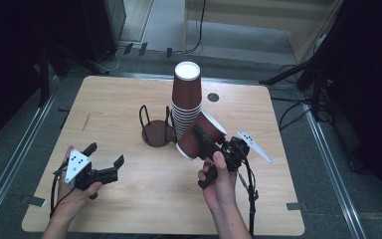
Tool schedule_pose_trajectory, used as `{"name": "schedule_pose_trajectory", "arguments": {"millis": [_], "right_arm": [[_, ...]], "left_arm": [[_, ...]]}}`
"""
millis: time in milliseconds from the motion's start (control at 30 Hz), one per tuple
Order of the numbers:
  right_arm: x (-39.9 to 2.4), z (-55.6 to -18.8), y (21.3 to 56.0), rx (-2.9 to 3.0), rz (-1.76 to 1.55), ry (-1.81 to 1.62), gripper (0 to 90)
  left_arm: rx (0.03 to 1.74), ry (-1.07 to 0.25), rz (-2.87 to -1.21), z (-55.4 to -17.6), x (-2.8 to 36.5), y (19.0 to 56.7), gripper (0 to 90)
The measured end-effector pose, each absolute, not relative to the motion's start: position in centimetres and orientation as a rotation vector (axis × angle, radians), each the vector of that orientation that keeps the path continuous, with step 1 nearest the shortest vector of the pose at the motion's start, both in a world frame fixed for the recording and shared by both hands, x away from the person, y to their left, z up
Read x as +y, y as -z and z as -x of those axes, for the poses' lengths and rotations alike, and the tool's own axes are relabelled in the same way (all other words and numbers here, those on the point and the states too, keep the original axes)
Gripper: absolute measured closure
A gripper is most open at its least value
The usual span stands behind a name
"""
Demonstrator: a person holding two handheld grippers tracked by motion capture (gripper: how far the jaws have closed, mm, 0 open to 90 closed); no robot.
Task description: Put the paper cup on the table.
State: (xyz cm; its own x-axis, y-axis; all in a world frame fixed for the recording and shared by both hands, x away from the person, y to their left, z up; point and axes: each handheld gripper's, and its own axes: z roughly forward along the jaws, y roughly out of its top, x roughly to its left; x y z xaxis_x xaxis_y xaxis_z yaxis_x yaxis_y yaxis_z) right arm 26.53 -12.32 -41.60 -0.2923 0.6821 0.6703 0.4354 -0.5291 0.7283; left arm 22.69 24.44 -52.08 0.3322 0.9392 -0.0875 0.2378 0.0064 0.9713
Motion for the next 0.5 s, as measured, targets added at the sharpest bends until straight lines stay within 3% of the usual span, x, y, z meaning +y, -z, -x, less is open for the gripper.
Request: {"name": "schedule_pose_trajectory", "arguments": {"millis": [500], "right_arm": [[-11.8, -26.4, 41.5, 1.465, -1.518, -1.690, 11.0]], "left_arm": [[1.183, -0.823, -1.484, -22.9, 26.3, 52.5, 0.0]]}}
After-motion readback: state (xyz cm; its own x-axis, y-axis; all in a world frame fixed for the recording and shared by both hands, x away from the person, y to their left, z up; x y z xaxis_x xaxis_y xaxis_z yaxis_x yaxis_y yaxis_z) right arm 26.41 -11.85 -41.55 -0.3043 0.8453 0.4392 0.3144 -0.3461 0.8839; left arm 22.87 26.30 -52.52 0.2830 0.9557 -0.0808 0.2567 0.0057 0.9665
